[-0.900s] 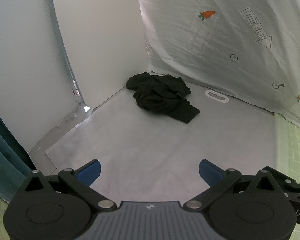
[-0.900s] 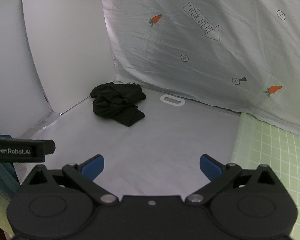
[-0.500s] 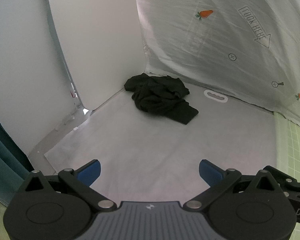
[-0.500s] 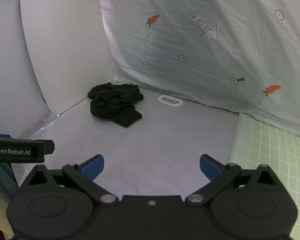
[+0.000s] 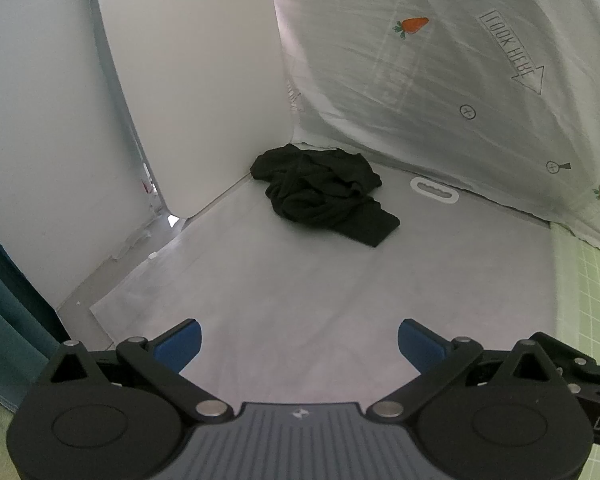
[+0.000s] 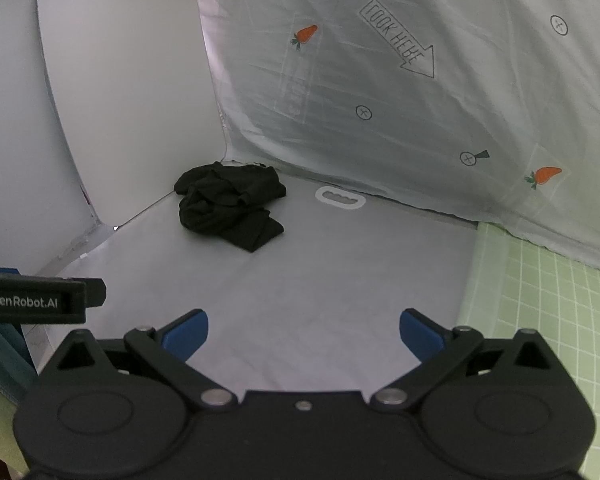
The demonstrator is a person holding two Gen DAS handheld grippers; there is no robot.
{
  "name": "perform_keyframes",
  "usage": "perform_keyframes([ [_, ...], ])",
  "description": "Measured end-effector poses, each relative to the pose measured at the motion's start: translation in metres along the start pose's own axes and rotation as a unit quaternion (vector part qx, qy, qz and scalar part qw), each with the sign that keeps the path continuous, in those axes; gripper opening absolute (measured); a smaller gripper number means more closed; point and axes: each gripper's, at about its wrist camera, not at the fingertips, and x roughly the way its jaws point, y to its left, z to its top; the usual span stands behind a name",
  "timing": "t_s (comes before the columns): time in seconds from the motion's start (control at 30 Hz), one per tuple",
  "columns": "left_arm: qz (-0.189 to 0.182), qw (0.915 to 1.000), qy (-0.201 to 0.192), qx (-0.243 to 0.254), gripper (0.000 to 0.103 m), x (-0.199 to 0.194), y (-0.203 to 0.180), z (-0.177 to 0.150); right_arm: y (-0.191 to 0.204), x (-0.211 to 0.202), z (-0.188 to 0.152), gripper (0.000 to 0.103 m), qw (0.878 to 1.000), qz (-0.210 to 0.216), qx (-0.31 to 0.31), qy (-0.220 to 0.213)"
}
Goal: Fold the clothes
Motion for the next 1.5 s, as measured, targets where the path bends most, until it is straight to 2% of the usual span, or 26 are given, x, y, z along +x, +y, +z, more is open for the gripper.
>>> perform_keyframes([
  [0.97,0.009,0.9999,0.009,-0.007,0.103,0.0,-0.006,0.001,0.001,0.0,-0.003,0.103,1.0,-0.005,0.002,0.004],
  [1.27,-0.009,0.9989,0.046,-0.006,0.103,0.017,-0.019,-0.003,-0.012,0.006,-0.013,0.103,0.999,-0.022,0.011,0.036],
  [1.5,-0.006,0.997,0.076,-0.011,0.103,0.053,-0.025,0.012,-0.022,0.038,-0.004,0.103,0.998,-0.032,0.005,0.063],
])
